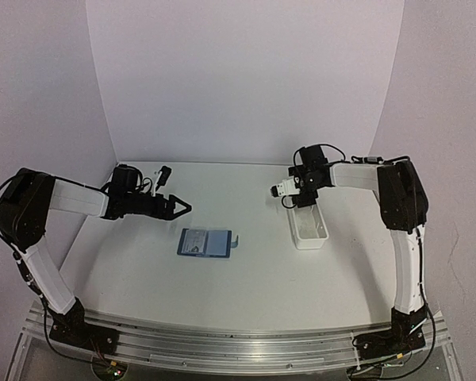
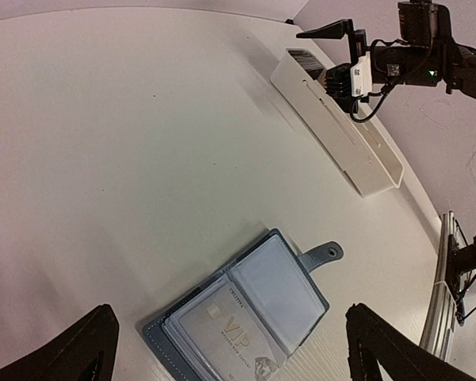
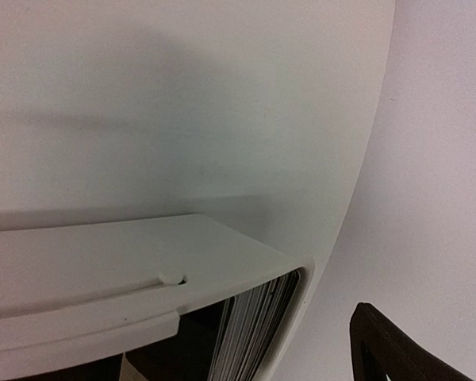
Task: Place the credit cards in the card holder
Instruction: Pick up the credit card from the storage box.
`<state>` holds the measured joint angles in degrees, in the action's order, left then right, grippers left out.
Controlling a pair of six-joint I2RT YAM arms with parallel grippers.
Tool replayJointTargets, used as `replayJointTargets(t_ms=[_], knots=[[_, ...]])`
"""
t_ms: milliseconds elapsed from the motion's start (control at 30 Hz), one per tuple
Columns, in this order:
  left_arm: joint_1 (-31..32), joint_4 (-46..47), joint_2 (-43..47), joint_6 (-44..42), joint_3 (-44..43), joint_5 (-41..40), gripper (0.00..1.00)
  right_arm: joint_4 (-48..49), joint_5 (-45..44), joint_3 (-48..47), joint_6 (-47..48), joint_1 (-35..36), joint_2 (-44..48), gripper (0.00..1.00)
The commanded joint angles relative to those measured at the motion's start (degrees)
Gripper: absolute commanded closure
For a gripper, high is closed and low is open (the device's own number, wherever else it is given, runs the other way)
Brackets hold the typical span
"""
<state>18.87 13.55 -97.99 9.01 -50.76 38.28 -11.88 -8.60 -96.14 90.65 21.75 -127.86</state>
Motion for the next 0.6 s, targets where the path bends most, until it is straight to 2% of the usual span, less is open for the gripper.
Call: replayJointTargets(t_ms=[0,400,567], knots=[[0.06,2.59,-1.74,-1.03,-0.91,-0.71,0.01,0.02,-2.66,-4.04,3.27,0.58,-0.78,0.06],[-0.11,2.37,-2.66,-1.92,-0.83,-0.70,0.00,0.01,-5.38,-4.54,2.01,1.56,-2.60,0.14],[-0.15,2.28,-2.95,-2.07,-0.90,-0.58,0.01,0.36,-5.68,-4.34,0.56,1.63,-3.16,0.13]])
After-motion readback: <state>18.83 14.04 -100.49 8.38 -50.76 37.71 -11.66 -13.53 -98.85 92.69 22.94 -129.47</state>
